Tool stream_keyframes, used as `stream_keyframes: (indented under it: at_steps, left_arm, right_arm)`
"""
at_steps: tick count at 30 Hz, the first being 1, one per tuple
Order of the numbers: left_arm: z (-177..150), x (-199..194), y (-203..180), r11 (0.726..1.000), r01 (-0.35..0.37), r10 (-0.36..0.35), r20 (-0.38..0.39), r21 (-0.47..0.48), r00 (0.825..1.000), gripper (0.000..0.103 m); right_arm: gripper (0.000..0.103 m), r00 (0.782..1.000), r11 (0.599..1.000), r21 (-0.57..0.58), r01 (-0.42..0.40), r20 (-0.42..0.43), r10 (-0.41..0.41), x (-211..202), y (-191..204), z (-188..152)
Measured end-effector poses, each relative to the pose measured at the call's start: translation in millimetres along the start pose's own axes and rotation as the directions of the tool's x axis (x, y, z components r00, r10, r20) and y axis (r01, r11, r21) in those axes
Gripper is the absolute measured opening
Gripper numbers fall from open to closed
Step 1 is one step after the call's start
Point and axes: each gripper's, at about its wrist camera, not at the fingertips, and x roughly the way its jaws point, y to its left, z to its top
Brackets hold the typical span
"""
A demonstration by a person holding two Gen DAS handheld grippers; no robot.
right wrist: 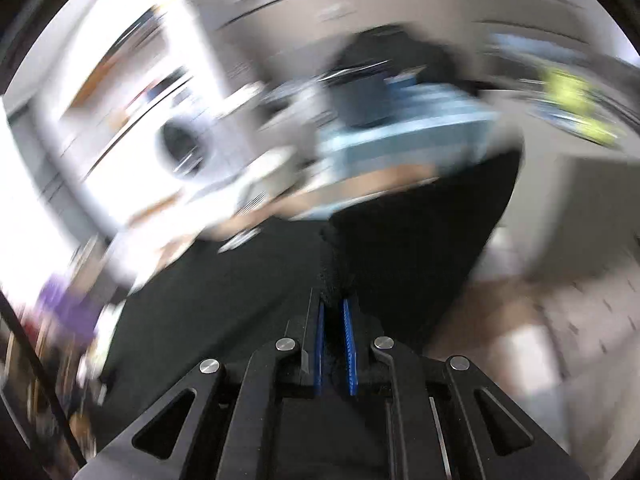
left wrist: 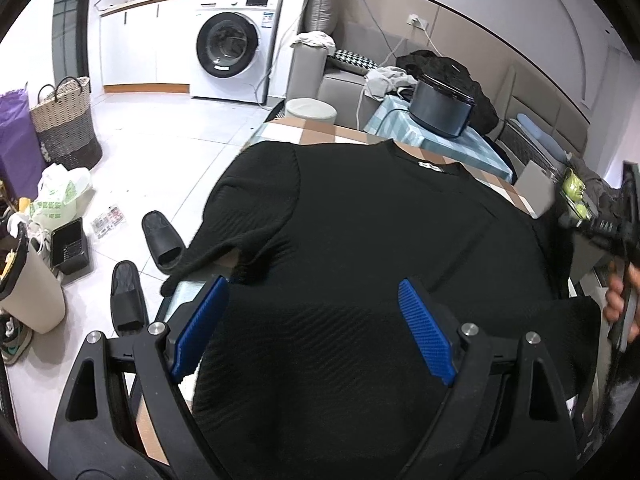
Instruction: Fold small clothes
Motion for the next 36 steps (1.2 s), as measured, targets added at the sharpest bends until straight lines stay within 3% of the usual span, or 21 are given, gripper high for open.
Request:
stream_keyframes:
  at_steps: [2,7,11,15,17,21,24,25,30,31,36]
  left_arm:
    - [-1,-3,8,1.0,-0.01,0.01,0.002,-0.01,1.0,0.086]
    - [-2,-7,30,0.999,-0.03,0.029,-0.002,-0.044,1.0,0.086]
    - [1,-9,61,0.99,-0.043,0.044,0.002,-0.136,0.999,0.086]
    - [4,-10,96,0.97,-0.044,0.046,0.005,-0.239,0.999,0.086]
    - [5,-10,115,0.956,-0.038,0.042,0.008,-0.291,0.999,0.086]
    - [6,1,152,0.907,-0.046,0.04,-0.023,-0.419,0.999,0.084]
    - [5,17,176,0.866,0.001,-0.028,-0.048,-0.5,0.998,0.071]
    - [4,24,181,0.854,0.005,-0.04,-0.055,-0.521,0.998,0.071]
    - [-9,61,212,0.716,0.096,-0.221,-0.094,-0.692,0.971,0.071]
    - [-12,68,215,0.699,0.112,-0.249,-0.093,-0.706,0.964,0.071]
    - [-17,103,219,0.669,0.089,-0.286,-0.144,-0.738,0.947,0.071]
  right_arm:
    - [0.009,0.995,0.998,-0.053,-0.04,-0.094,0.035,21,21,-12]
    - [0.015,0.962,0.999,-0.041,0.017,-0.273,-0.028,61,17,-44]
    - [0.037,0.958,0.998,0.063,-0.007,-0.286,0.025,64,3,-53]
    - [0.039,0.963,0.995,0.061,-0.082,-0.25,0.095,45,10,-62]
    - [0.047,0.974,0.992,0.094,-0.082,-0.202,0.1,31,6,-65]
    - [0.052,0.986,0.983,0.164,-0.079,-0.129,0.101,7,3,-70]
    - [0.055,0.988,0.973,0.206,-0.1,-0.098,0.123,-8,4,-80]
    - [0.055,0.988,0.972,0.212,-0.103,-0.092,0.125,-11,7,-85]
    - [0.057,0.986,0.96,0.249,-0.129,-0.075,0.151,-26,10,-102]
    - [0.058,0.984,0.957,0.256,-0.136,-0.076,0.16,-27,10,-104]
    - [0.058,0.984,0.954,0.27,-0.131,-0.08,0.158,-28,9,-111]
